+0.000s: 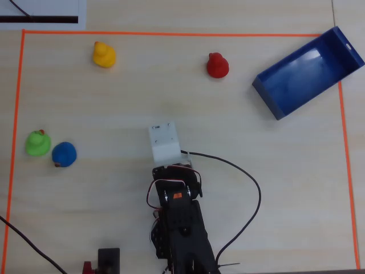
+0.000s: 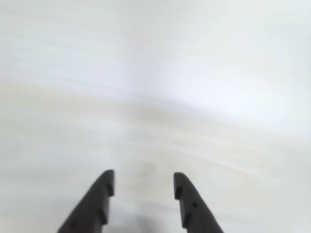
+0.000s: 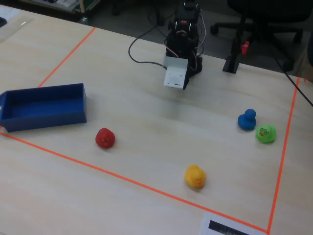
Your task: Grasp green duck and put it into box.
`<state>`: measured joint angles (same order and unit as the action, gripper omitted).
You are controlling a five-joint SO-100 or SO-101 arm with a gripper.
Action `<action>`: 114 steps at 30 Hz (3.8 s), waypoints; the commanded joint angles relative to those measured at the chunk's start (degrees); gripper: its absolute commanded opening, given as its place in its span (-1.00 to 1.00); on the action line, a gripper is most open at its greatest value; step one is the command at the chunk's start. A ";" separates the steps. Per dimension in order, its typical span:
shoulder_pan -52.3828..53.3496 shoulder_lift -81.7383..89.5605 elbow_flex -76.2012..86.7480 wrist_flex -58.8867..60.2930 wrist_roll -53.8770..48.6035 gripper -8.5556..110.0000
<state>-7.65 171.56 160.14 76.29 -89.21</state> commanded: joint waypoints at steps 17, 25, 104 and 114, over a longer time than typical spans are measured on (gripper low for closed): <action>-32.52 -51.94 -48.25 -6.86 21.18 -0.28; -36.91 -68.99 -63.37 -12.57 28.83 -0.18; -43.07 -127.09 -114.61 -9.40 36.83 -0.32; -44.12 -123.40 -110.65 -9.23 37.35 -0.31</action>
<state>-50.89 45.26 49.39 66.80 -52.29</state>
